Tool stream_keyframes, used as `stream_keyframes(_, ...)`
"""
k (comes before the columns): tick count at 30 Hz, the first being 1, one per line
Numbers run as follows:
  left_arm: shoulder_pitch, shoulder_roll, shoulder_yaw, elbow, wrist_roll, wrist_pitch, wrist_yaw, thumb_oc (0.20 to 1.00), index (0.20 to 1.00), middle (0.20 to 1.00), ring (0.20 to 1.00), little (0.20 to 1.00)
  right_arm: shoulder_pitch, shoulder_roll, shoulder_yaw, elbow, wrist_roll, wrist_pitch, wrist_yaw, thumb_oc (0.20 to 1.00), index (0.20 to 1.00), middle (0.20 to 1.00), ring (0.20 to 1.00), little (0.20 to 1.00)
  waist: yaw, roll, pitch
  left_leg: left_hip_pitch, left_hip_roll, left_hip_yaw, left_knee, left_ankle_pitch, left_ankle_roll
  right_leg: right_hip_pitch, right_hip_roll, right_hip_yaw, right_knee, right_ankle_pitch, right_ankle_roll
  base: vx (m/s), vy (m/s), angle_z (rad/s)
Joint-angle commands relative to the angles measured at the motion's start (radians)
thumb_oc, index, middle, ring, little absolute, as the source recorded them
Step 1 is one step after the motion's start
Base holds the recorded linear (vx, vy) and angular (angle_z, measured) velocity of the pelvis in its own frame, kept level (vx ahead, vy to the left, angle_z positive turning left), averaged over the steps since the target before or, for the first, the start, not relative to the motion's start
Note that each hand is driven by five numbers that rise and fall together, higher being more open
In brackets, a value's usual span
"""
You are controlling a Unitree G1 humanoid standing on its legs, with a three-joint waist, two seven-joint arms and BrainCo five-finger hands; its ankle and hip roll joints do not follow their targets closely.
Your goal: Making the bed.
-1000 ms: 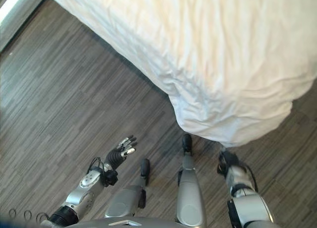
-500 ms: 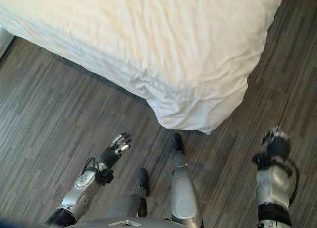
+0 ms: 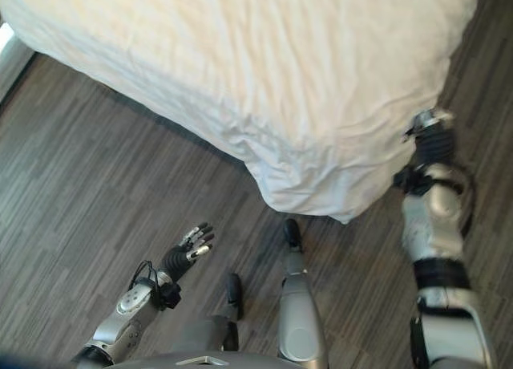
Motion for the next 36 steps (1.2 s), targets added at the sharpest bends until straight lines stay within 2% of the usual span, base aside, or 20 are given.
stream_keyframes(1,-0.004,0.041,-0.032,-0.037,-0.008,-0.025,-0.01,1.0,1.0,1.0,1.0,1.0,-0.154,-0.111,0.103,0.02,0.059,-0.035,-0.027,0.2,0.2,0.2,0.2,0.2,0.026,0.021,0.031,-0.002,0.003,-0.071,0.005,0.046,-0.005,0.043,-0.031,-0.017,0.082,-0.09,0.008,0.01,0.03,0.19)
stream_keyframes(3,-0.013,0.03,-0.045,-0.03,-0.016,-0.021,-0.008,1.0,1.0,1.0,1.0,1.0,-0.247,-0.126,0.144,0.149,0.073,-0.008,-0.026,0.2,0.2,0.2,0.2,0.2,0.037,0.044,0.038,-0.017,0.001,-0.073,0.005,0.051,-0.008,0.028,-0.033,-0.02,0.084,-0.091,0.006,0.01,-0.001,0.05)
stream_keyframes(7,-0.047,0.002,-0.073,-0.019,-0.01,-0.016,0.002,1.0,1.0,1.0,1.0,1.0,-0.284,-0.091,0.138,0.285,0.125,0.003,-0.033,0.2,0.2,0.2,0.2,0.2,0.046,0.071,0.05,-0.035,-0.002,-0.074,0.005,0.058,-0.01,0.013,-0.03,-0.021,0.086,-0.094,0.004,0.01,-0.01,0.02)
stream_keyframes(10,-0.072,-0.022,-0.09,-0.025,-0.01,-0.014,0.002,1.0,1.0,1.0,1.0,1.0,-0.256,-0.067,0.151,0.372,0.079,0.043,-0.023,0.2,0.2,0.2,0.2,0.2,0.049,0.088,0.064,-0.048,-0.003,-0.076,0.005,0.064,-0.012,0.0,-0.031,-0.024,0.091,-0.099,0.001,0.0,0.0,0.0)
stream_keyframes(13,-0.096,-0.046,-0.103,-0.016,-0.006,-0.015,0.007,1.0,1.0,1.0,1.0,1.0,-0.215,-0.03,0.137,0.427,0.087,0.057,-0.009,0.2,0.2,0.2,0.2,0.2,0.048,0.099,0.078,-0.059,-0.004,-0.079,0.005,0.065,-0.013,-0.011,-0.03,-0.027,0.096,-0.102,0.001,0.0,0.0,0.0)
stream_keyframes(16,-0.123,-0.08,-0.1,0.017,0.001,-0.012,0.024,1.0,1.0,1.0,1.0,1.0,-0.082,0.086,0.077,0.463,0.131,0.059,0.009,0.2,0.2,0.2,0.2,0.2,0.037,0.106,0.095,-0.068,-0.007,-0.078,0.005,0.069,-0.013,-0.027,-0.024,-0.026,0.099,-0.103,0.0,0.0,0.0,0.0)
stream_keyframes(18,-0.122,-0.079,-0.102,0.018,0.002,-0.013,0.024,1.0,1.0,1.0,1.0,1.0,-0.077,0.089,0.074,0.459,0.13,0.058,0.009,0.2,0.2,0.2,0.2,0.2,0.039,0.104,0.092,-0.068,-0.007,-0.077,0.005,0.069,-0.013,-0.028,-0.024,-0.025,0.1,-0.103,0.0,0.0,0.0,0.0)
stream_keyframes(19,-0.134,-0.092,-0.103,0.028,0.008,-0.016,0.029,1.0,1.0,1.0,1.0,1.0,-0.021,0.141,0.057,0.516,0.127,0.067,0.008,0.2,0.2,0.2,0.2,0.2,0.033,0.108,0.099,-0.071,-0.008,-0.073,0.005,0.067,-0.013,-0.034,-0.024,-0.023,0.102,-0.103,0.001,0.0,0.0,0.0)
stream_keyframes(22,-0.143,-0.093,-0.074,0.025,0.018,-0.027,0.033,1.0,1.0,1.0,1.0,1.0,0.09,0.179,0.04,0.628,0.031,0.119,0.018,0.2,0.2,0.2,0.2,0.2,0.023,0.114,0.108,-0.075,-0.011,-0.069,0.005,0.068,-0.015,-0.035,-0.031,-0.025,0.1,-0.104,0.003,0.0,0.0,0.0)
stream_keyframes(26,-0.136,-0.095,-0.042,0.031,0.022,-0.03,0.036,1.0,1.0,1.0,1.0,1.0,0.191,0.185,-0.026,0.662,0.02,0.138,0.022,0.2,0.2,0.2,0.2,0.2,0.008,0.105,0.105,-0.068,-0.011,-0.066,0.005,0.061,-0.014,-0.028,-0.028,-0.023,0.097,-0.107,0.005,0.01,0.01,0.03)
stream_keyframes(28,-0.13,-0.098,-0.018,0.036,0.021,-0.031,0.033,1.0,1.0,1.0,1.0,1.0,0.279,0.167,-0.099,0.643,0.034,0.131,0.019,0.2,0.2,0.2,0.2,0.2,-0.018,0.084,0.094,-0.053,-0.007,-0.062,0.005,0.052,-0.013,-0.017,-0.023,-0.018,0.096,-0.107,0.008,0.0,0.0,0.0)
stream_keyframes(29,-0.13,-0.098,-0.02,0.036,0.021,-0.032,0.033,1.0,1.0,1.0,1.0,1.0,0.283,0.168,-0.102,0.641,0.033,0.131,0.019,0.2,0.2,0.2,0.2,0.2,-0.016,0.084,0.094,-0.051,-0.007,-0.062,0.005,0.052,-0.013,-0.015,-0.023,-0.018,0.096,-0.107,0.009,0.0,0.0,0.0)
stream_keyframes(31,-0.121,-0.094,-0.01,0.035,0.017,-0.03,0.027,1.0,1.0,1.0,1.0,1.0,0.343,0.134,-0.186,0.613,0.065,0.105,-0.006,0.2,0.2,0.2,0.2,0.2,-0.039,0.056,0.069,-0.029,0.003,-0.058,0.005,0.041,-0.013,0.007,-0.02,-0.018,0.091,-0.107,0.012,0.0,0.0,0.0)
stream_keyframes(33,-0.118,-0.093,-0.01,0.039,0.018,-0.028,0.025,1.0,1.0,1.0,1.0,1.0,0.36,0.124,-0.217,0.595,0.074,0.092,-0.023,0.2,0.2,0.2,0.2,0.2,-0.046,0.045,0.057,-0.018,0.007,-0.056,0.005,0.037,-0.012,0.02,-0.019,-0.021,0.089,-0.107,0.013,0.01,-0.027,-0.05)
stream_keyframes(35,-0.108,-0.091,0.002,0.043,0.009,-0.028,0.025,1.0,1.0,1.0,1.0,1.0,0.397,0.114,-0.286,0.499,0.086,0.037,-0.074,0.2,0.2,0.2,0.2,0.2,-0.057,0.019,0.02,0.018,0.019,-0.057,0.006,0.026,-0.008,0.059,-0.021,-0.025,0.087,-0.111,0.015,0.01,-0.022,-0.01)
stream_keyframes(36,-0.106,-0.09,0.0,0.042,0.009,-0.028,0.025,1.0,1.0,1.0,1.0,1.0,0.402,0.118,-0.288,0.492,0.083,0.037,-0.079,0.2,0.2,0.2,0.2,0.2,-0.057,0.019,0.021,0.021,0.02,-0.058,0.006,0.025,-0.008,0.063,-0.021,-0.027,0.086,-0.112,0.015,0.0,0.0,0.0)
